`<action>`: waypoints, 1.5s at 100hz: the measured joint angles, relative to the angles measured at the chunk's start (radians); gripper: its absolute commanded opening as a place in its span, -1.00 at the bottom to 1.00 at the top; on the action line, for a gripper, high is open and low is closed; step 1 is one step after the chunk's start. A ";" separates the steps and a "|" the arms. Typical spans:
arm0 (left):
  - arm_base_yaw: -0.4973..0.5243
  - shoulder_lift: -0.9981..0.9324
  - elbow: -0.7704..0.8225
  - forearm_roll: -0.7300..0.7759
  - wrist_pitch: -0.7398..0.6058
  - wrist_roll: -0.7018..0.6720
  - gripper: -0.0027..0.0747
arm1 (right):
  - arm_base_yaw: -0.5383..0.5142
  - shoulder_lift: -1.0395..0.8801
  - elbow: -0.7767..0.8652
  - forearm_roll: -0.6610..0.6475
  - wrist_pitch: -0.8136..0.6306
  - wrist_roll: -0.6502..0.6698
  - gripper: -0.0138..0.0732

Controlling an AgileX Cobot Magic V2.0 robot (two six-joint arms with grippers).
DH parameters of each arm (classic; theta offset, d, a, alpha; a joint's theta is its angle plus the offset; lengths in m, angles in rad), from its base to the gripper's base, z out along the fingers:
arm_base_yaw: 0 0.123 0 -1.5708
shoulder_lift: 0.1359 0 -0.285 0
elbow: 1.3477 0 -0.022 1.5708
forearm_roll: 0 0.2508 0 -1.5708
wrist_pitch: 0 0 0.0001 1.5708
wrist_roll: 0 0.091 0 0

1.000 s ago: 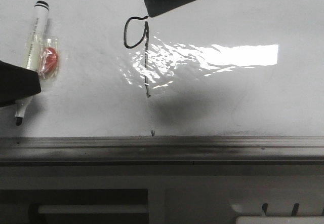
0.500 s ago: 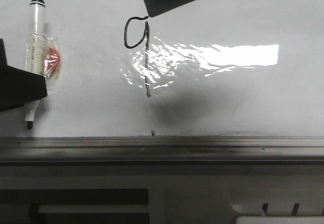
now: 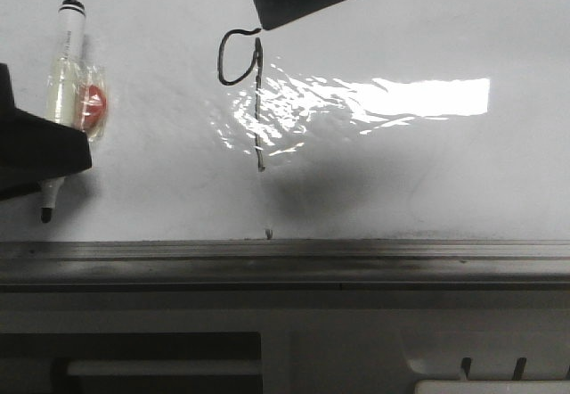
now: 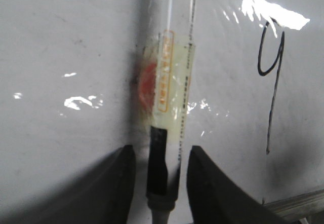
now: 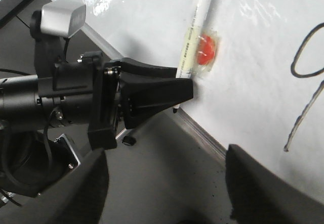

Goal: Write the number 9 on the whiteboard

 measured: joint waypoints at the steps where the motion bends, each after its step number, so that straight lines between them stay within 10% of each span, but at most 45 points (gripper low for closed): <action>1: 0.000 0.000 0.000 0.002 0.000 -0.003 -0.03 | 0.000 0.000 0.000 0.000 0.000 0.000 0.31; 30: 0.000 -0.016 0.000 0.058 -0.034 -0.036 -0.01 | 0.000 0.000 0.000 -0.003 -0.001 0.000 0.25; 54: 0.000 -0.160 0.000 0.092 -0.035 -0.013 -0.08 | 0.000 -0.027 0.019 -0.072 -0.036 0.000 -0.87; 77: 0.000 -0.377 0.017 0.176 0.022 0.011 -0.99 | 0.000 -0.165 0.125 -0.107 -0.138 0.000 -0.84; 150: 0.000 -0.892 0.222 0.265 0.161 0.016 -0.98 | 0.000 -0.894 0.722 -0.263 -0.360 -0.040 -0.84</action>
